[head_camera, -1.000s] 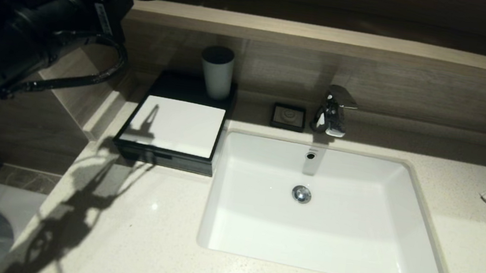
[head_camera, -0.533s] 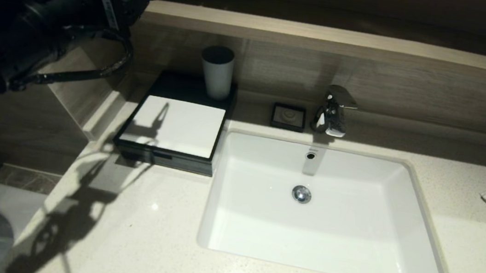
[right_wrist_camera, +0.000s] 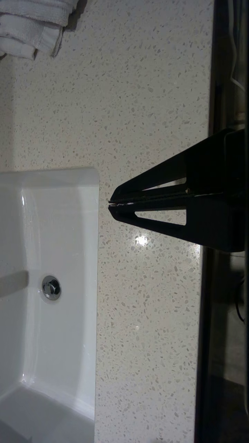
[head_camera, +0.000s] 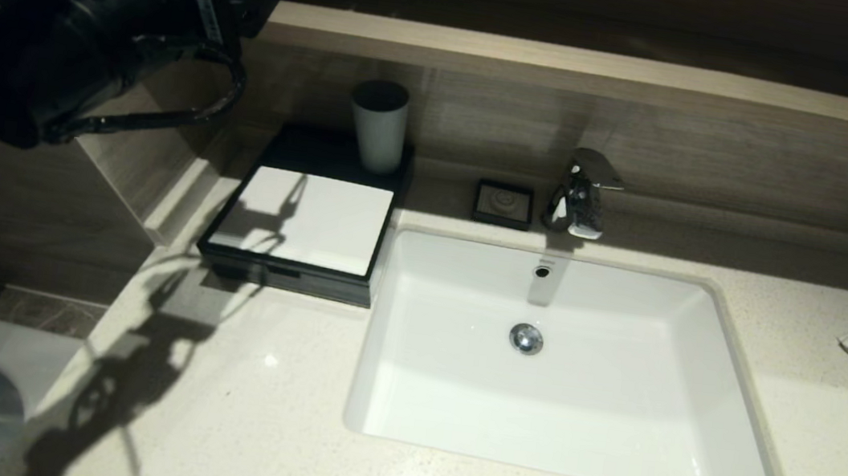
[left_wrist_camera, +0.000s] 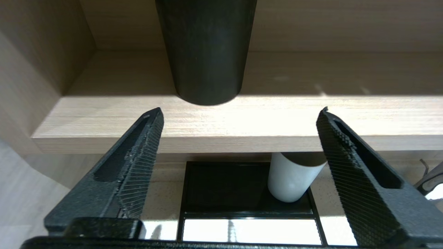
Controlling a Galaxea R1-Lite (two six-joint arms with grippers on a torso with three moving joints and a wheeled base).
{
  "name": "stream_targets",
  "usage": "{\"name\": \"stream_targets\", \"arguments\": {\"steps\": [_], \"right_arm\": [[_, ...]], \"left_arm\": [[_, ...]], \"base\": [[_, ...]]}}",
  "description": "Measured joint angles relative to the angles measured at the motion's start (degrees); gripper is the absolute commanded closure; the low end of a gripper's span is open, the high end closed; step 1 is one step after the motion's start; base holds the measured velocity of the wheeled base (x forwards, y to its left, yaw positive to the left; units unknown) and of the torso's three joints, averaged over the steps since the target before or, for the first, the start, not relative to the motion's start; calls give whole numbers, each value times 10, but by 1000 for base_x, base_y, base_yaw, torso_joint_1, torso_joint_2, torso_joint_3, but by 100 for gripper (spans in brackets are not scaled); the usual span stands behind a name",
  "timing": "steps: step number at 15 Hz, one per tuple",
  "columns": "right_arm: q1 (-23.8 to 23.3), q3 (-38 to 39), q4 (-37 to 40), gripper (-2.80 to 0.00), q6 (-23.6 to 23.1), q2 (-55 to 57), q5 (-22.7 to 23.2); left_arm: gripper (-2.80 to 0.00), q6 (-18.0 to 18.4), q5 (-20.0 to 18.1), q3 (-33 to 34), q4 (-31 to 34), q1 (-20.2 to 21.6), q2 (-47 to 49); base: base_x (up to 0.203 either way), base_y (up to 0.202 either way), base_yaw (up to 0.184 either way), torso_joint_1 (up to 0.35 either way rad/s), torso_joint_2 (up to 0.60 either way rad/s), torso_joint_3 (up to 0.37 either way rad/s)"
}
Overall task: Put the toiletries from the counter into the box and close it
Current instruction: Pick up the cup
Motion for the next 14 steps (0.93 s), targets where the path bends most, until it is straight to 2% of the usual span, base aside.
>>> {"name": "stream_targets", "arguments": {"steps": [7,14], "right_arm": [[0,0,0,0,0,0,0],[0,0,0,0,0,0,0]], "left_arm": [[-280,2,0,-44,-4,1,38],[-280,22,-1,-80,-12,7,63]], "base": [[0,0,0,0,0,0],[0,0,0,0,0,0]]}}
